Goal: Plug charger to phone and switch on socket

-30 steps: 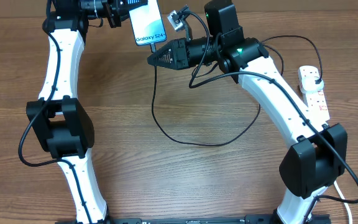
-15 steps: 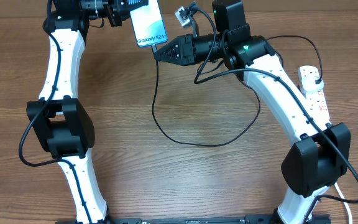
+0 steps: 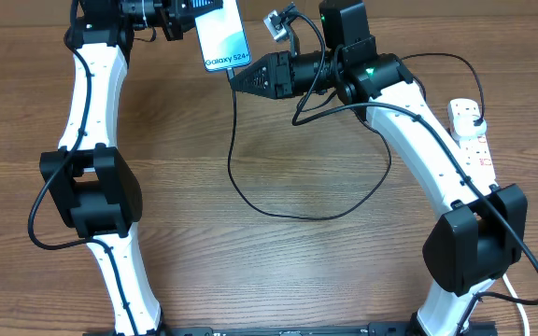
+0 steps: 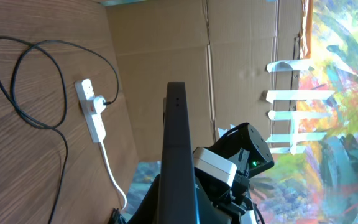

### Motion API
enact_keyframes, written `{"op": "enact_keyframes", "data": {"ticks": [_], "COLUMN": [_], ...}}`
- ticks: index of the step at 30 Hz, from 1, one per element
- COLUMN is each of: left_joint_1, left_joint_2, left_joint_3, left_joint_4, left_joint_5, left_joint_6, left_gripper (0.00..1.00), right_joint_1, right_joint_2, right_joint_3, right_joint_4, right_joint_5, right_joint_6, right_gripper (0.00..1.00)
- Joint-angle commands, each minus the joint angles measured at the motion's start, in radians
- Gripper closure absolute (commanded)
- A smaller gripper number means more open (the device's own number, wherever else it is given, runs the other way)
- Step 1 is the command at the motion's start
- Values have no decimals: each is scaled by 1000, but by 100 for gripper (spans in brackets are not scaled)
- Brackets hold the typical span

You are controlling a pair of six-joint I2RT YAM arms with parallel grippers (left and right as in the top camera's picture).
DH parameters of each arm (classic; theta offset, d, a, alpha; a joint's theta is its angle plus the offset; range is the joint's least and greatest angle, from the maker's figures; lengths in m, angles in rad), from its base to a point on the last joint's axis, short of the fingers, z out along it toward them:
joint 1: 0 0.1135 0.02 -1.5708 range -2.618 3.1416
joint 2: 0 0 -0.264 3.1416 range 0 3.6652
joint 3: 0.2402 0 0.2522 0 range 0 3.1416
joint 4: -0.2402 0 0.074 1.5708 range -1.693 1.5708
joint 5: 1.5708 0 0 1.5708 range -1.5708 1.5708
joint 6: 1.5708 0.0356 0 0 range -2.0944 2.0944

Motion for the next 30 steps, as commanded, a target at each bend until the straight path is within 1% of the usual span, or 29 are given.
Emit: {"op": "enact_keyframes", "data": {"ticks": [1, 7, 8, 11, 12, 15, 25, 27, 28, 30], "left_joint_1": [10, 3, 2, 1, 1, 1, 1, 0, -2, -4], "left_joint_2": [-4, -4, -4, -4, -4, -4, -4, -4, -4, -4], "left_joint_3": [23, 23, 23, 23, 23, 23, 23, 23, 23, 23], "left_joint_4": [3, 4, 4, 4, 4, 4, 4, 4, 4, 4], "left_joint_5": [34, 34, 34, 34, 34, 34, 34, 34, 34, 34], "left_joint_6": [5, 5, 5, 5, 5, 5, 10, 13, 13, 17], "left_gripper": [96, 96, 96, 96, 96, 96, 96, 96, 95, 96], "right_joint_1": [-5, 7, 12, 19, 19, 17, 16, 16, 16, 14], "right_joint_2": [-22, -16, -10, 2, 2, 2, 2, 2, 2, 2], "right_joint_3": [-1, -1, -1, -1, -1, -1, -1, -1, -1, -1], "right_joint_4": [2, 2, 2, -5, -5, -1, 5, 11, 14, 20], "right_joint_5": [6, 6, 6, 6, 6, 6, 6, 6, 6, 6], "right_joint_6": [-3, -3, -3, -3, -3, -3, -3, -2, -1, 19], "right_gripper": [67, 68, 70, 83, 85, 87, 86, 90, 96, 96]}}
